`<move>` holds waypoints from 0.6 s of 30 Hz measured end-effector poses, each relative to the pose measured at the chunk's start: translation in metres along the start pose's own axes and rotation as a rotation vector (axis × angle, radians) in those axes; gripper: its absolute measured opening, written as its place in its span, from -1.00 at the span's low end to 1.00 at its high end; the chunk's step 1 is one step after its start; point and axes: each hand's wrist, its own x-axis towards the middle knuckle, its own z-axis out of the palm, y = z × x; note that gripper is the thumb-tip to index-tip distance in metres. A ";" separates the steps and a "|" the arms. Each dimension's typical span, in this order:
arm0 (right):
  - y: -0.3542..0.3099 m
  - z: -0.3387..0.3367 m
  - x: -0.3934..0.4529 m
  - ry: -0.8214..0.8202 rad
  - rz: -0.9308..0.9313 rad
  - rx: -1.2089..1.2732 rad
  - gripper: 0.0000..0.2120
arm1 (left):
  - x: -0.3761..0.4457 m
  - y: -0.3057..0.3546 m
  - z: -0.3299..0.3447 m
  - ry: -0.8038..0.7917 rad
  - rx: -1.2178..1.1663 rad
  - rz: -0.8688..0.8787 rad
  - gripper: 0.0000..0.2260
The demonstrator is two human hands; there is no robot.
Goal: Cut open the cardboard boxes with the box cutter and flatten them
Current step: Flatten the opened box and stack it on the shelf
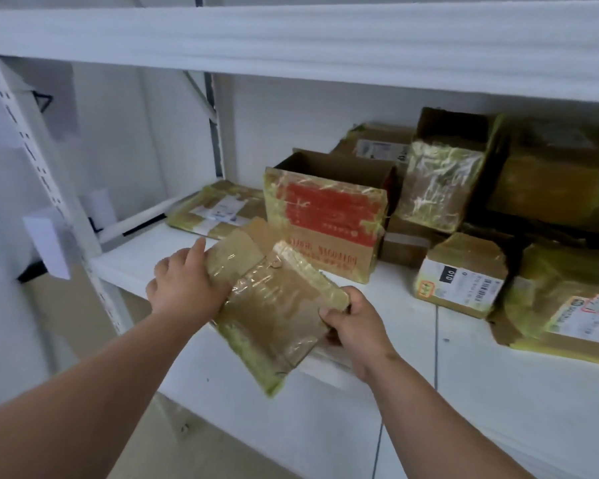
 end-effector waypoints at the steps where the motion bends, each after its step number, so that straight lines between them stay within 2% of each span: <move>1: -0.003 0.011 0.012 0.004 -0.024 0.004 -0.79 | 0.007 -0.006 0.001 0.028 -0.043 -0.058 -0.22; 4: -0.013 0.044 0.047 0.020 -0.075 0.001 -0.77 | 0.030 -0.021 0.001 -0.005 -0.157 -0.172 -0.17; 9: -0.028 0.099 0.091 -0.031 -0.126 -0.006 -0.75 | 0.066 -0.038 -0.004 -0.258 -0.521 -0.312 -0.11; 12: -0.031 0.130 0.111 -0.032 -0.151 0.015 -0.68 | 0.086 -0.048 -0.002 -0.368 -0.533 -0.314 -0.11; 18: -0.045 0.180 0.160 -0.018 -0.172 0.093 -0.58 | 0.151 -0.077 0.001 -0.360 -0.578 -0.272 -0.17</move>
